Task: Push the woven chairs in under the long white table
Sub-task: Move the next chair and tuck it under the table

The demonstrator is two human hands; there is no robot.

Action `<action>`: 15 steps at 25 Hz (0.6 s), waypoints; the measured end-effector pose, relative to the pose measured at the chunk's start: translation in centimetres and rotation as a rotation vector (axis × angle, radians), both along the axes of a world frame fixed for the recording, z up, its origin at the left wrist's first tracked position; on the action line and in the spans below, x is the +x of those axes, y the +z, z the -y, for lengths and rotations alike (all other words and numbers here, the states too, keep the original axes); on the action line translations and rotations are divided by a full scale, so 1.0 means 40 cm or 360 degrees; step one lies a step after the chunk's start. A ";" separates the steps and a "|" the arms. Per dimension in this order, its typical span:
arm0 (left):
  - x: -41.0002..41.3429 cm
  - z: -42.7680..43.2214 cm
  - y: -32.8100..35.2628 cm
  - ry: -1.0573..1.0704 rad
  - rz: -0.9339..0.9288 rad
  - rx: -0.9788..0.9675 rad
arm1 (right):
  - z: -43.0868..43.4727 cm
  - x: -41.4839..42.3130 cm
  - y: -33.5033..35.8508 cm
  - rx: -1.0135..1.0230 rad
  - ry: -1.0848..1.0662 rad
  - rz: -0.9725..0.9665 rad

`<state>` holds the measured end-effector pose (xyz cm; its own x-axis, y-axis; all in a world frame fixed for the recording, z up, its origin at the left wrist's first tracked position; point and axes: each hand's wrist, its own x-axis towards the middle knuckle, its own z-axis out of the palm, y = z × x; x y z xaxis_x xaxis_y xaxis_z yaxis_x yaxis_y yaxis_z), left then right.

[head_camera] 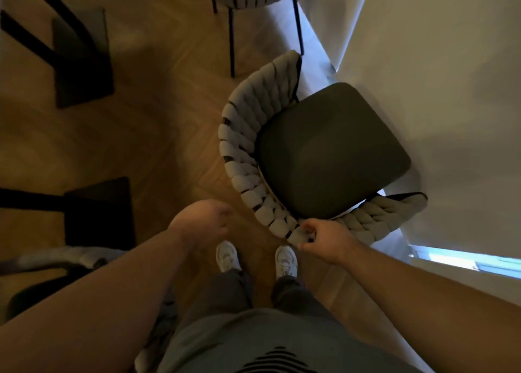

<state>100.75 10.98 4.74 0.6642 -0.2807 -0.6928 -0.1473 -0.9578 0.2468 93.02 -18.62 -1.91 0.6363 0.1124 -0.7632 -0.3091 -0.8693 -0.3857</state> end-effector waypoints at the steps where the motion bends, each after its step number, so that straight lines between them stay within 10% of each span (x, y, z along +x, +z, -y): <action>1: 0.032 0.017 -0.003 -0.0126 0.0032 0.0026 | -0.001 -0.005 -0.009 -0.0005 -0.0037 -0.0011; 15: 0.456 0.152 -0.151 -0.1533 -0.0044 0.0528 | -0.128 0.065 -0.074 -0.0113 -0.0452 -0.0290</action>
